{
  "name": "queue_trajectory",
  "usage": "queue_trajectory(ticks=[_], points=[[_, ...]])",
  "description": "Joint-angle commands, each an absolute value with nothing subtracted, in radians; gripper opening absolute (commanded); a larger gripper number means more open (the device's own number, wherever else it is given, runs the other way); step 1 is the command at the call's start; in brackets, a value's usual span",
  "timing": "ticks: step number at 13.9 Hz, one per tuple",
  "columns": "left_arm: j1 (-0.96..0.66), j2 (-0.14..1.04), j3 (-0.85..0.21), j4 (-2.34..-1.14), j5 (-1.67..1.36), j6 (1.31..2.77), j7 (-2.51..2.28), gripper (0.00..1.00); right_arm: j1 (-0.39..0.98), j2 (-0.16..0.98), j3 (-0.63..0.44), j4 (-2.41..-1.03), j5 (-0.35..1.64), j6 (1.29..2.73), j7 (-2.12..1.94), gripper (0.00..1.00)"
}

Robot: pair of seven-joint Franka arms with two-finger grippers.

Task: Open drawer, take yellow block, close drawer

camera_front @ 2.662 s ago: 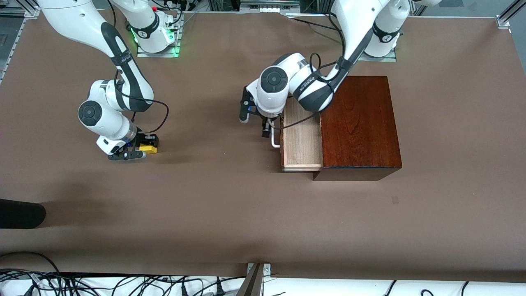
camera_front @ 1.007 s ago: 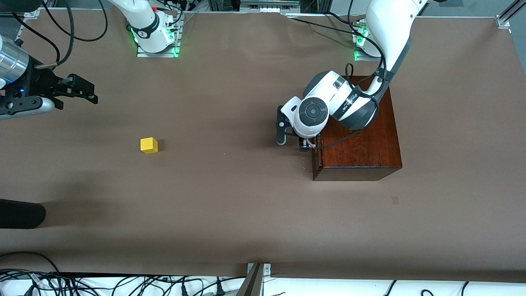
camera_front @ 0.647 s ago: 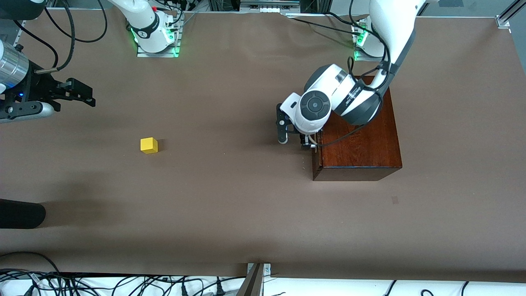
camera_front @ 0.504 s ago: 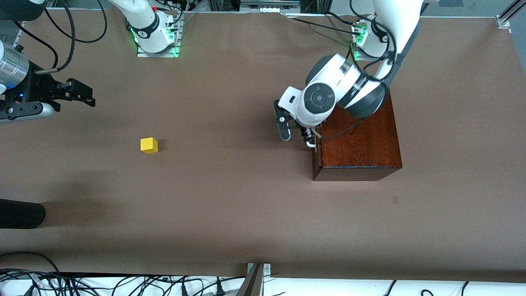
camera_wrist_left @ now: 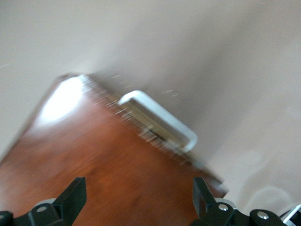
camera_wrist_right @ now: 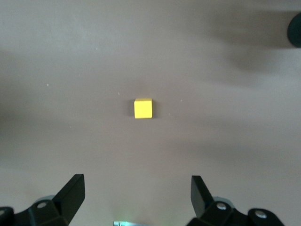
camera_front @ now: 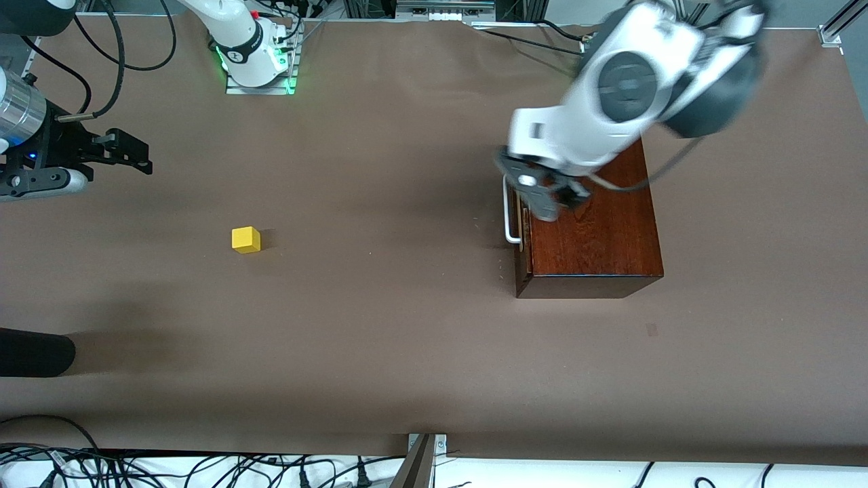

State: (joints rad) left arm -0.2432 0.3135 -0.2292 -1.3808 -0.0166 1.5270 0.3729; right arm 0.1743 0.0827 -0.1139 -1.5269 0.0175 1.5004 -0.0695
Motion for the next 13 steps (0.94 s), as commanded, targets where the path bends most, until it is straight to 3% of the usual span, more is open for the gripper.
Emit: queue_trajectory(ticks=[1, 6, 8, 11, 13], points=[[-0.132, 0.315, -0.236, -1.299, 0.037, 1.428, 0.344, 1.0, 0.17, 0.086, -0.12, -1.5, 0.014, 1.45, -0.048, 1.0], [-0.023, 0.238, -0.212, -1.302, 0.051, 1.414, 0.05, 1.0, 0.17, 0.087, -0.127, -1.5, 0.02, 1.437, -0.049, 1.0], [-0.032, 0.143, -0.134, -1.421, 0.029, 1.468, 0.009, 1.0, 0.17, 0.087, -0.123, -1.5, 0.021, 1.442, -0.049, 1.0], [-0.028, -0.05, -0.098, -1.706, -0.008, 1.651, -0.003, 1.0, 0.17, 0.087, -0.124, -1.499, 0.021, 1.447, -0.049, 1.0], [-0.037, -0.107, -0.057, -1.782, -0.008, 1.675, 0.0, 1.0, 0.17, 0.087, -0.126, -1.499, 0.021, 1.447, -0.049, 1.0]])
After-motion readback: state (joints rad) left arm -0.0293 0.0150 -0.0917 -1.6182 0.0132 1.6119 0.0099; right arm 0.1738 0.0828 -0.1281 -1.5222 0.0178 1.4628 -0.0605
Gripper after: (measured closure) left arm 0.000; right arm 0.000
